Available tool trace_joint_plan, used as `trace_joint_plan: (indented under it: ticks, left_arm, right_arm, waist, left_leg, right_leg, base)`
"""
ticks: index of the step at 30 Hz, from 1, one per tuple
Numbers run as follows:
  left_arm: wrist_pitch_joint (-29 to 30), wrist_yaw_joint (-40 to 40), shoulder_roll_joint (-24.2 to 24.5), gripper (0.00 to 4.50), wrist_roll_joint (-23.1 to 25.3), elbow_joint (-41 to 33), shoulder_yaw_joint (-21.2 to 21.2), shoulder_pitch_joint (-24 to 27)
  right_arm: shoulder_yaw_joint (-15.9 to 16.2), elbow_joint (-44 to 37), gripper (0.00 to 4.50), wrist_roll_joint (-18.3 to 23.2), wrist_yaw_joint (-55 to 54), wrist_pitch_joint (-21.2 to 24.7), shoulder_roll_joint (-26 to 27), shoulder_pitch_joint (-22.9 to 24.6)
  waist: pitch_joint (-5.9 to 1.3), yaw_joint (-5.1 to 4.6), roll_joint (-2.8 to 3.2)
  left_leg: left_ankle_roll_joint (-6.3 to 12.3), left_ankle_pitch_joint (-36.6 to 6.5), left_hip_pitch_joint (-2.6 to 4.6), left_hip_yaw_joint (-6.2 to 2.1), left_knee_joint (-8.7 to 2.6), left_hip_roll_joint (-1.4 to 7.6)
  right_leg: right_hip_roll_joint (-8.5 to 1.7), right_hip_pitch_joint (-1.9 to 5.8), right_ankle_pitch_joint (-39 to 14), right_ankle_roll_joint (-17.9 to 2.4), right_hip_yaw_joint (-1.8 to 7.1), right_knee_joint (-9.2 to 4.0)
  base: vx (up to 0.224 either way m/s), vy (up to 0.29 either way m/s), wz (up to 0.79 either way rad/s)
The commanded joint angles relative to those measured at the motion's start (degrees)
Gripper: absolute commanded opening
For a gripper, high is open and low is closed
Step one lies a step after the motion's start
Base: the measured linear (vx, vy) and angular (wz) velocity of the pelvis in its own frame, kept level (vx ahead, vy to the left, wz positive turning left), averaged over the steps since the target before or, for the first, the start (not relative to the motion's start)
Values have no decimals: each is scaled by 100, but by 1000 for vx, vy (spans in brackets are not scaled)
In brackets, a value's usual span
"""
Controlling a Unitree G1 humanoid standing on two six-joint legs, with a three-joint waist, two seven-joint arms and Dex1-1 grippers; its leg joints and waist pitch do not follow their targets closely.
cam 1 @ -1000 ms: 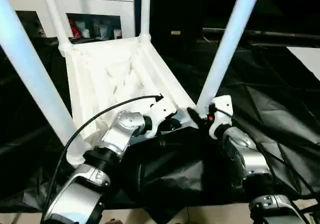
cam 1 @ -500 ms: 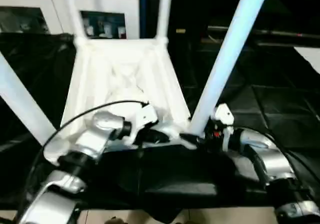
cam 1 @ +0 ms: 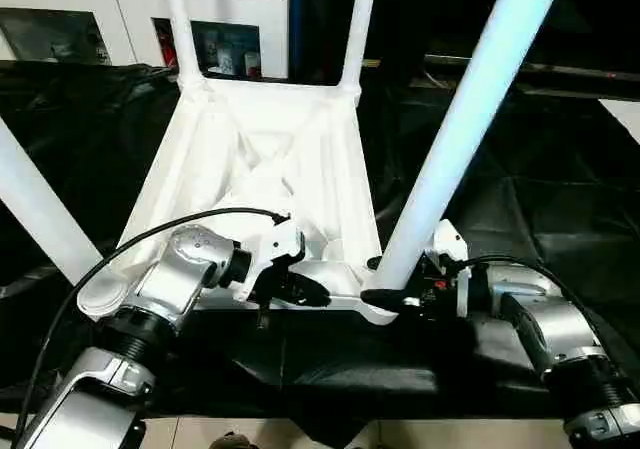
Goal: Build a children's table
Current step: Rotate leg to tighten
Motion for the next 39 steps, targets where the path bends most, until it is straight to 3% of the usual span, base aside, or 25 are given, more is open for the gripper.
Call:
trace_joint_plan:
  ticks: [1, 3, 4, 5, 6, 7, 8, 10, 12, 13, 14, 16, 17, 18, 20, 23, 29, 31, 32, 35, 38, 39]
  left_arm:
    - [-210, 655, -302, 0, 168, 204, -55, -64]
    - [-278, 1040, -486, 0, 271, 370, -25, -142]
    - [-261, 1387, -664, 0, 369, 508, -23, -221]
    - [-261, 1387, -664, 0, 369, 508, -23, -221]
    - [-230, 1585, -782, 0, 426, 589, -35, -269]
    - [-181, 1783, -909, 0, 476, 667, -48, -321]
    - [-134, 1966, -1036, 0, 519, 742, -60, -379]
    - [-52, 2397, -1357, 0, 620, 931, -85, -523]
    - [-43, 2569, -1523, 0, 695, 1013, -122, -579]
    - [-43, 2569, -1523, 0, 695, 1013, -122, -579]
    - [-46, 2605, -1630, 0, 716, 1038, -156, -596]
    - [-94, 2589, -1783, 0, 728, 1071, -220, -612]
    - [-96, 2588, -1785, 0, 728, 1072, -221, -613]
    - [-121, 2558, -1808, 0, 732, 1093, -233, -624]
    - [-160, 2564, -1822, 0, 760, 1165, -215, -651]
    - [-237, 2353, -1688, 0, 749, 1160, -221, -639]
    - [-268, 1604, -1241, 0, 610, 977, -203, -554]
    - [-271, 1219, -1042, 0, 528, 835, -226, -485]
    - [-305, 955, -935, 0, 445, 739, -230, -436]
    - [-311, 601, -788, 0, 332, 607, -235, -374]
    - [-143, -8, -448, 0, 240, 407, -298, -277]
    - [-47, -189, -349, 0, 184, 333, -317, -243]
  right_arm:
    - [218, -123, 253, -116, -136, 202, 83, 164]
    - [187, 16, 252, -340, -742, 191, 269, 201]
    - [97, 272, 251, -580, -1505, 115, 529, 181]
    - [97, 272, 251, -580, -1505, 115, 529, 181]
    - [-11, 413, 250, -625, -1949, 143, 705, 155]
    - [-154, 546, 250, -619, -2397, 172, 902, 117]
    - [-288, 661, 250, -599, -2796, 219, 1076, 65]
    - [-581, 896, 250, -537, -3679, 357, 1469, -62]
    - [-685, 1036, 250, -522, -4070, 376, 1660, -172]
    - [-685, 1036, 250, -522, -4070, 376, 1660, -172]
    - [-670, 1115, 250, -595, -4274, 344, 1763, -256]
    - [-474, 1131, 250, -845, -4332, 104, 1901, -346]
    - [-466, 1129, 250, -851, -4326, 96, 1902, -346]
    - [-366, 1088, 250, -905, -4232, -25, 1914, -347]
    - [-379, 1098, 292, -922, -4229, -113, 1938, -364]
    - [-372, 991, 293, -794, -3864, -230, 1820, -377]
    - [-114, 527, 309, -600, -2139, -342, 1040, -254]
    - [-75, 307, 309, -470, -1489, -348, 702, -162]
    - [-78, 199, 309, -385, -1197, -305, 539, -116]
    - [-93, 90, 309, -272, -859, -222, 342, -76]
    - [-83, 14, 309, -147, -389, -124, 46, -37]
    - [-78, 7, 309, -148, -277, -152, -10, -23]
  waist:
    - [-315, 1, -14]
    - [-289, 7, -13]
    - [-274, 12, -11]
    - [-265, 0, -12]
    - [-252, -24, -13]
    - [-238, -59, -8]
    - [-238, -59, -8]
    - [-222, -132, 2]
    - [-246, -180, 0]
    - [-254, -224, 33]
    - [-262, -253, 21]
    - [-251, -267, 17]
    - [-249, -260, 80]
    - [-246, -281, 32]
    - [-260, -268, 34]
    - [-274, -254, 44]
    - [-331, -192, 22]
    - [-384, -158, 6]
    - [-382, -147, 14]
    - [-374, -124, 8]
    - [-331, -79, 31]
    - [-331, -79, 31]
  left_leg:
    - [419, -668, -24, -75, -317, 296]
    - [380, -809, -22, -79, -333, 286]
    - [271, -961, 16, -78, -342, 280]
    - [215, -1063, 16, -85, -347, 269]
    - [120, -1225, 12, -113, -372, 262]
    - [64, -1552, 62, -131, -366, 254]
    - [64, -1552, 62, -131, -366, 254]
    - [-83, -1906, 92, -181, -380, 247]
    - [-103, -2052, 61, -227, -405, 255]
    - [-88, -2128, 74, -238, -424, 273]
    - [-56, -2106, 38, -248, -433, 279]
    - [-24, -2165, 60, -228, -425, 264]
    - [-25, -2191, 78, -225, -418, 256]
    - [-5, -2198, 54, -221, -420, 256]
    - [32, -2113, 70, -208, -418, 261]
    - [95, -1973, 49, -194, -425, 276]
    - [378, -1217, -29, -134, -360, 290]
    - [581, -610, -69, -118, -318, 284]
    - [694, -430, -62, -100, -302, 282]
    - [819, -384, -63, -95, -287, 283]
    - [637, -708, -37, -101, -322, 314]
    - [637, -708, -37, -101, -322, 314]
  right_leg:
    - [-483, 277, -1065, -1137, 369, -380]
    - [-489, 263, -1423, -1032, 364, -433]
    - [-498, 229, -1821, -912, 365, -483]
    - [-503, 226, -2069, -848, 358, -507]
    - [-511, 226, -2561, -674, 337, -558]
    - [-524, 177, -3183, -438, 322, -652]
    - [-524, 177, -3183, -438, 322, -652]
    - [-525, 139, -3640, -233, 267, -725]
    - [-534, 183, -3593, -153, 239, -733]
    - [-525, 177, -3375, -225, 235, -737]
    - [-530, 206, -3131, -299, 239, -712]
    - [-527, 159, -3131, -342, 261, -722]
    - [-537, 148, -3123, -368, 273, -727]
    - [-521, 158, -3084, -384, 277, -720]
    - [-526, 153, -2948, -437, 306, -704]
    - [-519, 174, -2547, -597, 332, -651]
    - [-513, 267, -1437, -993, 362, -503]
    - [-501, 329, -487, -1221, 362, -372]
    - [-493, 315, -94, -1359, 367, -334]
    - [-495, 327, 81, -1464, 365, -306]
    - [-489, 317, -635, -1381, 343, -371]
    - [-489, 317, -635, -1381, 343, -371]
  base:
    - [0, 0, 0]
    - [0, 0, 0]
    - [0, 0, 0]
    - [0, 0, 0]
    - [0, 0, 0]
    - [-52, -1, -2]
    - [0, 0, 0]
    - [0, 0, 0]
    - [0, 0, 0]
    - [0, 0, 0]
    - [0, 0, 0]
    - [0, 0, 0]
    - [0, 0, 0]
    - [0, 0, 0]
    - [0, 0, 0]
    - [0, 0, 0]
    - [9, -5, 0]
    - [55, -32, 0]
    - [0, 0, 0]
    - [0, 0, 0]
    - [0, 0, 0]
    - [0, 0, 0]
